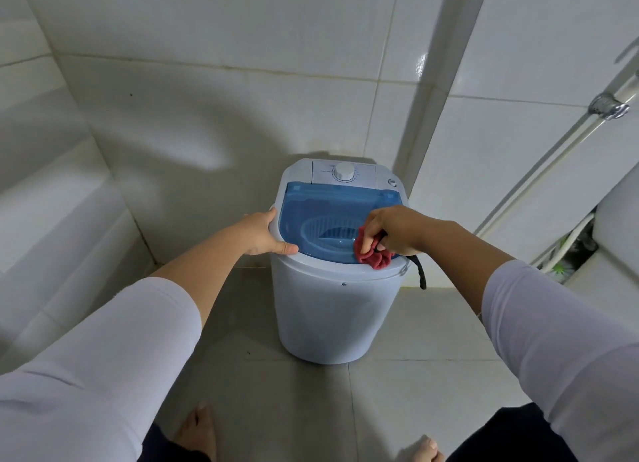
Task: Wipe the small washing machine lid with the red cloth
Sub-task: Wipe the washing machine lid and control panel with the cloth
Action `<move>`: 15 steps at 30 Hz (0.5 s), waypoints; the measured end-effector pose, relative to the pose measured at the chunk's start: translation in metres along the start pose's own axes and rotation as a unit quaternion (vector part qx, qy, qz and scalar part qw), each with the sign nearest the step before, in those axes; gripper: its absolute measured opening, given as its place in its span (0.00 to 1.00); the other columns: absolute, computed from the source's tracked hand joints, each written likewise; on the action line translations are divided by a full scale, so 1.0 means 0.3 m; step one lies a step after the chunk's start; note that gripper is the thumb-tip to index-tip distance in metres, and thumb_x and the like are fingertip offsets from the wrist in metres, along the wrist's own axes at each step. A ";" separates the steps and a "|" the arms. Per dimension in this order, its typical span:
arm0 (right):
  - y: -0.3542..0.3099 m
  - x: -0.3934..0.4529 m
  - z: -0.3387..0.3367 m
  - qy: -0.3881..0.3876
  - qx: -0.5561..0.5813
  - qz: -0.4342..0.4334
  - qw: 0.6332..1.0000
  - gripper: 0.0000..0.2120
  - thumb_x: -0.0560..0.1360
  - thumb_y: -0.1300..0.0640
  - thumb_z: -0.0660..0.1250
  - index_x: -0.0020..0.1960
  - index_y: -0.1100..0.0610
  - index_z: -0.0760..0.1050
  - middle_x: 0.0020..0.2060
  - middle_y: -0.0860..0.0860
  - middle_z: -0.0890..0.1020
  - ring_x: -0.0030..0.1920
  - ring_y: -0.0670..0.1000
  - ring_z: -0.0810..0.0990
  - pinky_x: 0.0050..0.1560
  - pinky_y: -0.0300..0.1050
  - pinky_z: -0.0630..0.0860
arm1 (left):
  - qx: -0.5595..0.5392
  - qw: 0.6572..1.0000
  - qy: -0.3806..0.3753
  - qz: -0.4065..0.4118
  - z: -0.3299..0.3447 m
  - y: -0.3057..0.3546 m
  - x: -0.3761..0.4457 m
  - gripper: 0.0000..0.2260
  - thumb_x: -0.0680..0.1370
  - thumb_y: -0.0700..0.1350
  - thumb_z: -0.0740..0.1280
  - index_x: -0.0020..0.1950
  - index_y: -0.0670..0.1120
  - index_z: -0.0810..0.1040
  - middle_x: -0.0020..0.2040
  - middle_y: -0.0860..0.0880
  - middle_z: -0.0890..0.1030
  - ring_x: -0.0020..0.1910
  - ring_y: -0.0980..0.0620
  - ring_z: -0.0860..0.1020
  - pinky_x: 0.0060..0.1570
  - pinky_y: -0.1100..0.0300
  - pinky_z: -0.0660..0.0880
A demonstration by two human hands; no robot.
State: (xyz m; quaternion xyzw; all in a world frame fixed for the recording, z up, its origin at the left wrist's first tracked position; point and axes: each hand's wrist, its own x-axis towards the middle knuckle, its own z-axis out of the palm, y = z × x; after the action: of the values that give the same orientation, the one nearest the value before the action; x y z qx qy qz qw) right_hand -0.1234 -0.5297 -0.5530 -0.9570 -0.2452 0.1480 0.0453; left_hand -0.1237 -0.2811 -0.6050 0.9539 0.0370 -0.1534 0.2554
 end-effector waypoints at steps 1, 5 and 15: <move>0.011 -0.004 0.001 0.004 0.001 0.003 1.000 0.19 0.73 0.70 0.63 0.52 0.50 0.83 0.59 0.49 0.76 0.60 0.52 0.74 0.60 0.41 0.72 | 0.002 1.000 -0.002 -0.003 0.000 0.001 0.000 0.46 0.71 0.59 0.71 0.79 0.49 0.47 0.79 0.47 0.55 0.77 0.43 0.57 0.74 0.46 0.60; 0.045 -0.026 0.000 0.017 0.019 0.013 1.000 0.20 0.72 0.71 0.61 0.52 0.51 0.83 0.58 0.49 0.78 0.59 0.53 0.76 0.61 0.43 0.74 | 0.013 1.000 -0.008 -0.010 -0.003 0.002 0.002 0.47 0.70 0.60 0.71 0.79 0.49 0.46 0.79 0.47 0.55 0.77 0.43 0.58 0.74 0.47 0.60; 0.145 -0.087 0.031 0.061 0.046 0.043 0.996 0.18 0.72 0.70 0.63 0.52 0.52 0.83 0.58 0.51 0.77 0.59 0.53 0.74 0.62 0.45 0.73 | 0.028 0.999 -0.016 -0.020 -0.011 0.029 -0.015 0.45 0.72 0.58 0.70 0.79 0.48 0.46 0.79 0.46 0.56 0.76 0.43 0.59 0.73 0.49 0.60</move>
State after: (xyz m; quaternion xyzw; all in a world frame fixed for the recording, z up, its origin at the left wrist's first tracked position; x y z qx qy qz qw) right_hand -0.1284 -0.5803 -0.5620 -0.9709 -0.1933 0.1020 0.0983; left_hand -0.1257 -0.2870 -0.5969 0.9571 0.0479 -0.1752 0.2257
